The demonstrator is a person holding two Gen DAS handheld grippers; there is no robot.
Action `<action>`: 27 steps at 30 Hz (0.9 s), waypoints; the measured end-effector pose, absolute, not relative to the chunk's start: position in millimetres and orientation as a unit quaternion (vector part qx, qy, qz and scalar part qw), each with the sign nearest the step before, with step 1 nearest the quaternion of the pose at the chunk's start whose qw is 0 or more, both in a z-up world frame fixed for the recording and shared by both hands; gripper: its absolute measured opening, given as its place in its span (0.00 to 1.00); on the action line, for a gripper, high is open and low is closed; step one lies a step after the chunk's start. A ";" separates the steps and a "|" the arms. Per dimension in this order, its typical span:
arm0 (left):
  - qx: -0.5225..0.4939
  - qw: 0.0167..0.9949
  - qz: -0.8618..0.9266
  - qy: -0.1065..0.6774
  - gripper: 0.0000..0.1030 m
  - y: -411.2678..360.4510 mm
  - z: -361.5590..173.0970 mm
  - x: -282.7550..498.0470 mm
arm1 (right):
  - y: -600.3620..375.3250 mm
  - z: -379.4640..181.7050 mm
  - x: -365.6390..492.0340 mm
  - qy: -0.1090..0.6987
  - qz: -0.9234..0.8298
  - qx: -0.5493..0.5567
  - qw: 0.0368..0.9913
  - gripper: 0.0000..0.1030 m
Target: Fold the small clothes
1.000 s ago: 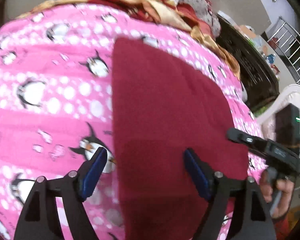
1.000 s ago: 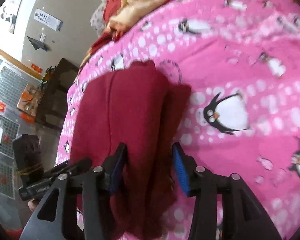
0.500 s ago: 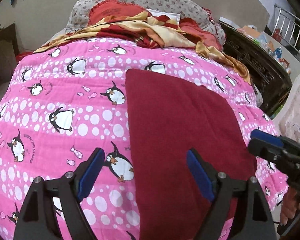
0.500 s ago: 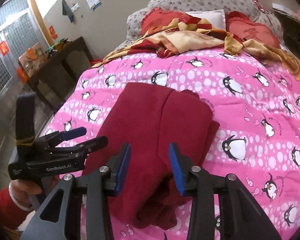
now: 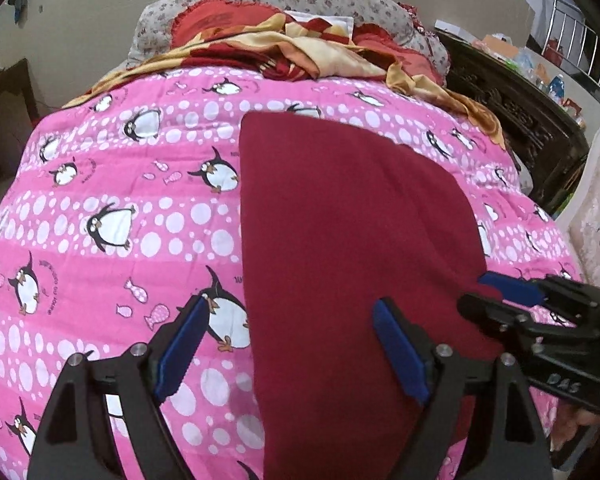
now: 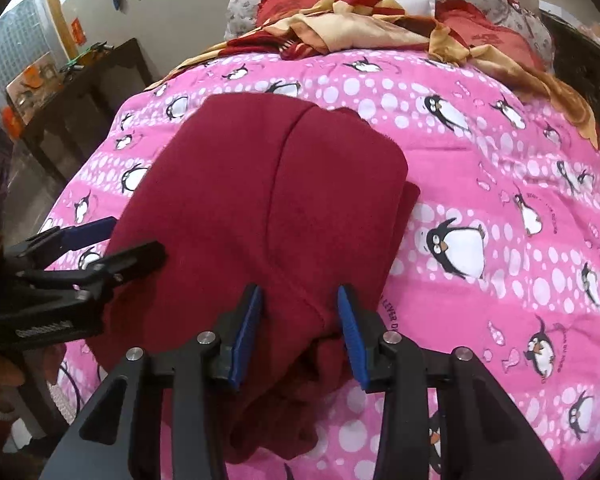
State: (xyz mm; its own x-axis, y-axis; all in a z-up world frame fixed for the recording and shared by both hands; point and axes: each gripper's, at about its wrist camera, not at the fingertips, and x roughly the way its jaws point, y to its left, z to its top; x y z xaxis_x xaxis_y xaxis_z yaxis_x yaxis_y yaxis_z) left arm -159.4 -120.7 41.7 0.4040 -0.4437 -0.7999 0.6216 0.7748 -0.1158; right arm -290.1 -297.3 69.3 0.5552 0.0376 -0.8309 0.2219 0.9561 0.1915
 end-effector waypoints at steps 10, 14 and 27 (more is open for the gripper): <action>0.097 0.866 -0.307 0.383 0.85 -116.0 79.7 -170.9 | -291.4 115.3 -301.5 0.409 -0.116 0.141 0.894 0.64; 0.089 0.872 -0.304 0.373 0.85 -111.6 90.3 -174.6 | -286.4 123.0 -300.4 0.398 -0.133 0.128 0.899 0.70; 0.094 0.881 -0.297 0.356 0.85 -105.1 106.6 -181.6 | -280.7 135.3 -304.6 0.381 -0.140 0.124 0.905 0.75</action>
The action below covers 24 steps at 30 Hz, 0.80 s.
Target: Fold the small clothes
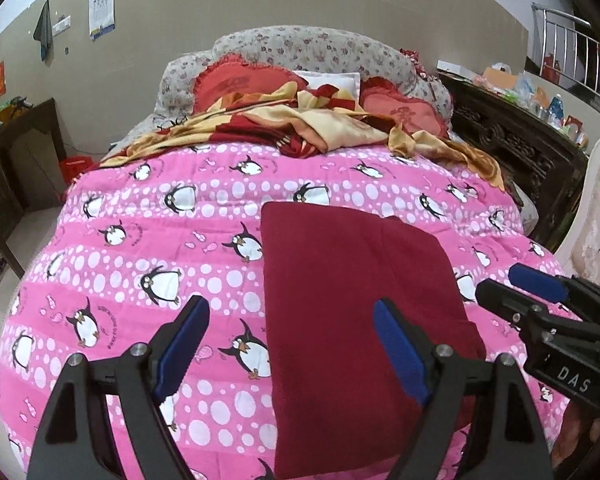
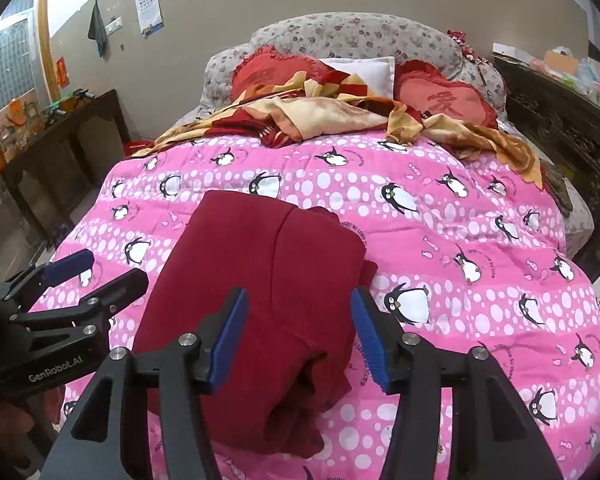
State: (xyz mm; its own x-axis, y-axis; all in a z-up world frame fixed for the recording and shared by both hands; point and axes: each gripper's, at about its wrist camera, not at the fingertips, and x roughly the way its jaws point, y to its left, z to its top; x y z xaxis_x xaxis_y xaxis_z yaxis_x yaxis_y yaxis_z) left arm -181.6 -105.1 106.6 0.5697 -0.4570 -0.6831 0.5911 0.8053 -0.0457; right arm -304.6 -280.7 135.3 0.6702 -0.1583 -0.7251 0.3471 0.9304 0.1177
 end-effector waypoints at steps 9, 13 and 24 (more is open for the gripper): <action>0.095 0.883 -0.295 0.351 0.85 -100.9 107.0 -180.9 | -277.5 131.1 -301.5 0.387 -0.137 0.138 0.901 0.76; 0.096 0.884 -0.294 0.351 0.85 -99.7 105.8 -180.8 | -276.3 127.4 -300.4 0.390 -0.136 0.141 0.900 0.76; 0.099 0.882 -0.292 0.357 0.85 -99.6 100.7 -176.8 | -277.0 119.4 -296.6 0.400 -0.134 0.147 0.895 0.76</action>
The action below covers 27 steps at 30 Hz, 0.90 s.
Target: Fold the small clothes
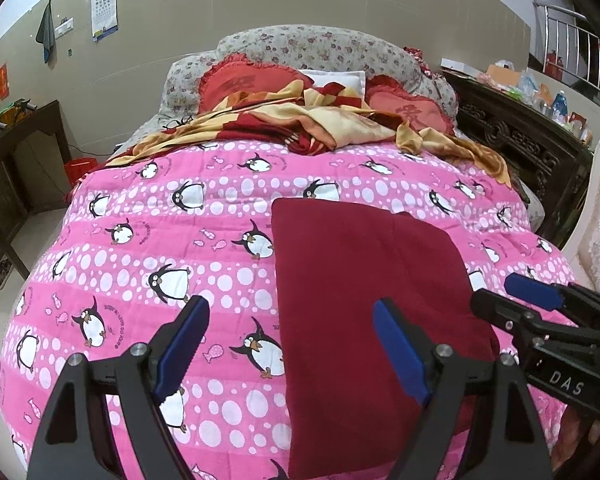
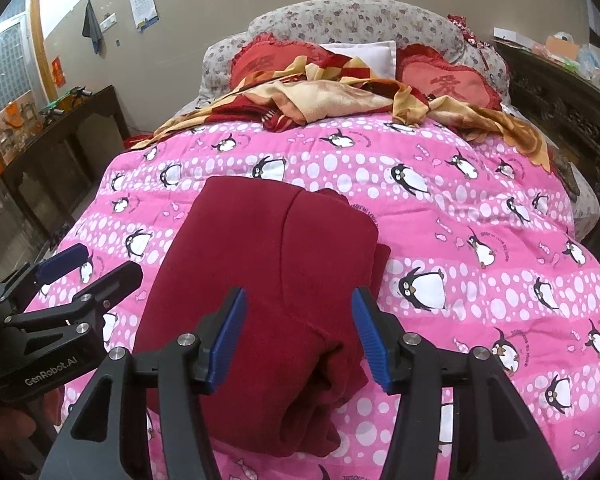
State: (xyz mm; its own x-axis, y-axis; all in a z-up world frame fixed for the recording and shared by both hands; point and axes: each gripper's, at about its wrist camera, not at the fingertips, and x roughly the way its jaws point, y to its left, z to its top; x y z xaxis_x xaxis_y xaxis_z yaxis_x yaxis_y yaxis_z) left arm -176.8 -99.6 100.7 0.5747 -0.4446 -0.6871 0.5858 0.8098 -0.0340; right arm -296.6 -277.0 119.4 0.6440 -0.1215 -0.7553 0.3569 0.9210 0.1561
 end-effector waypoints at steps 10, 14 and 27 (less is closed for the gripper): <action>0.105 0.879 -0.293 0.363 0.85 -102.3 92.6 -172.4 | -279.4 117.2 -294.1 0.403 -0.134 0.149 0.893 0.76; 0.105 0.878 -0.291 0.365 0.85 -102.8 90.4 -171.4 | -280.9 114.0 -291.6 0.408 -0.133 0.153 0.890 0.76; 0.108 0.876 -0.288 0.371 0.85 -105.9 84.8 -167.1 | -280.3 109.8 -288.0 0.414 -0.131 0.155 0.887 0.76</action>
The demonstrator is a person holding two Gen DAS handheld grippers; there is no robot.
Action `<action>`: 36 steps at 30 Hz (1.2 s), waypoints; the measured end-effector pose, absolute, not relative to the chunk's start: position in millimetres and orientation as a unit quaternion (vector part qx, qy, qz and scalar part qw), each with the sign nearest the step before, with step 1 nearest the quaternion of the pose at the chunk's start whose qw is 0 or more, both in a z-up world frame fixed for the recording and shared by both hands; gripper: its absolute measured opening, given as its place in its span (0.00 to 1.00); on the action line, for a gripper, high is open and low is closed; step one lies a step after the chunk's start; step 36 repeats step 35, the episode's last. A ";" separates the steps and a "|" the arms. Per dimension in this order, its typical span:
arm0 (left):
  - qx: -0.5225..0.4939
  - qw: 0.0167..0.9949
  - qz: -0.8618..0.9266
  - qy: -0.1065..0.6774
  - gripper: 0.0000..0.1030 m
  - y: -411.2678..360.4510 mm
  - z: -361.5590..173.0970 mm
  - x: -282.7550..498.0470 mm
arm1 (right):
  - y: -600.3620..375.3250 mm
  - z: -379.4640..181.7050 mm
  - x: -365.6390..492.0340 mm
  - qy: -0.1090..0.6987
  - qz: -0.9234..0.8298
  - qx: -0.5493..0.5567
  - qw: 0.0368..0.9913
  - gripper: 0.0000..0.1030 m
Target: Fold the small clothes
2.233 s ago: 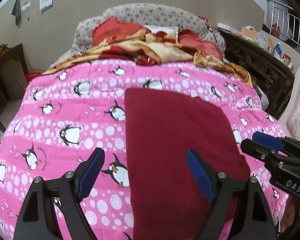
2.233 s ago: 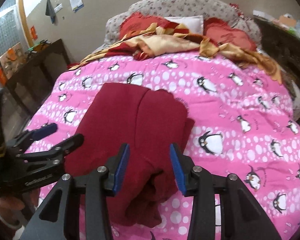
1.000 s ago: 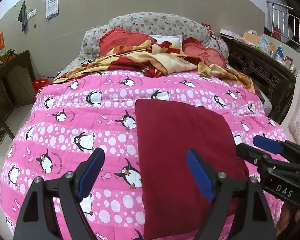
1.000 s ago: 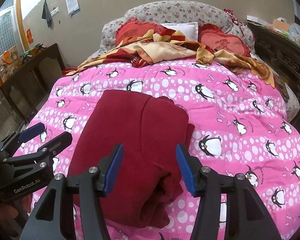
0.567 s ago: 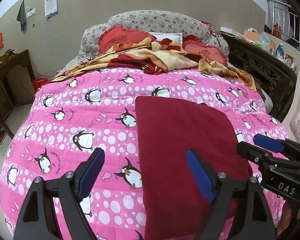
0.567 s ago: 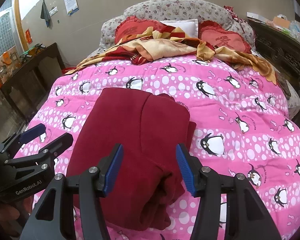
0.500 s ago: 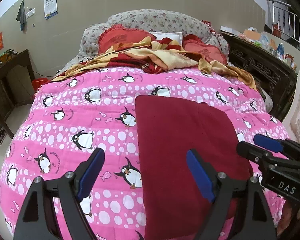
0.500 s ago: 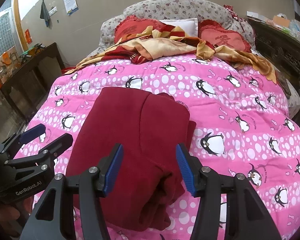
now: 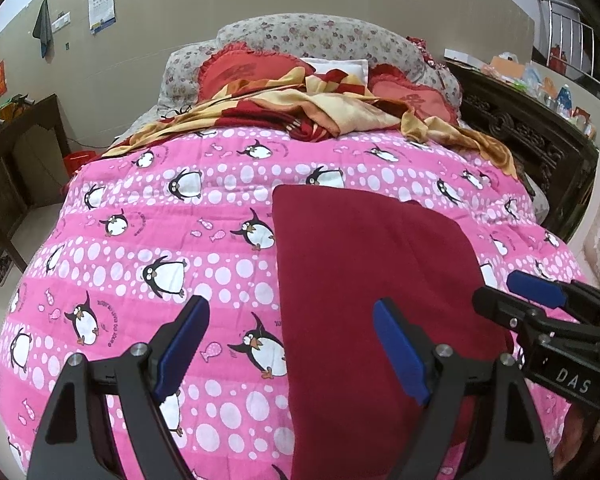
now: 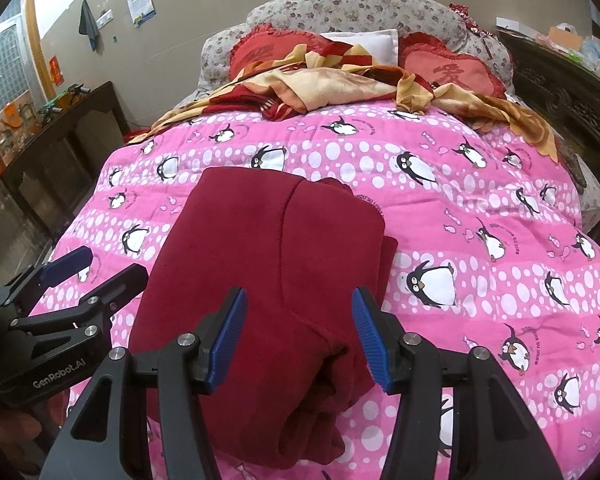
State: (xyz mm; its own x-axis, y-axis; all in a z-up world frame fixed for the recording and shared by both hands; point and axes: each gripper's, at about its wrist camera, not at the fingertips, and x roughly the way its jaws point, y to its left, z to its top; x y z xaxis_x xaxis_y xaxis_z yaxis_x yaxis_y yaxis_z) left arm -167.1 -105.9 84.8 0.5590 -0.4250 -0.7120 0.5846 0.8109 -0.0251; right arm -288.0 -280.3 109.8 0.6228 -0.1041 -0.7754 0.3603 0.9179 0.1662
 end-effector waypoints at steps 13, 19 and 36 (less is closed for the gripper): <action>0.110 0.873 -0.287 0.379 0.85 -108.5 77.6 -162.5 | -283.3 102.4 -282.0 0.422 -0.128 0.158 0.884 0.76; 0.110 0.871 -0.287 0.383 0.85 -111.8 74.4 -160.5 | -283.7 98.8 -279.7 0.426 -0.126 0.159 0.881 0.76; 0.108 0.867 -0.287 0.393 0.85 -110.0 63.9 -148.2 | -285.1 91.1 -271.9 0.435 -0.121 0.160 0.878 0.76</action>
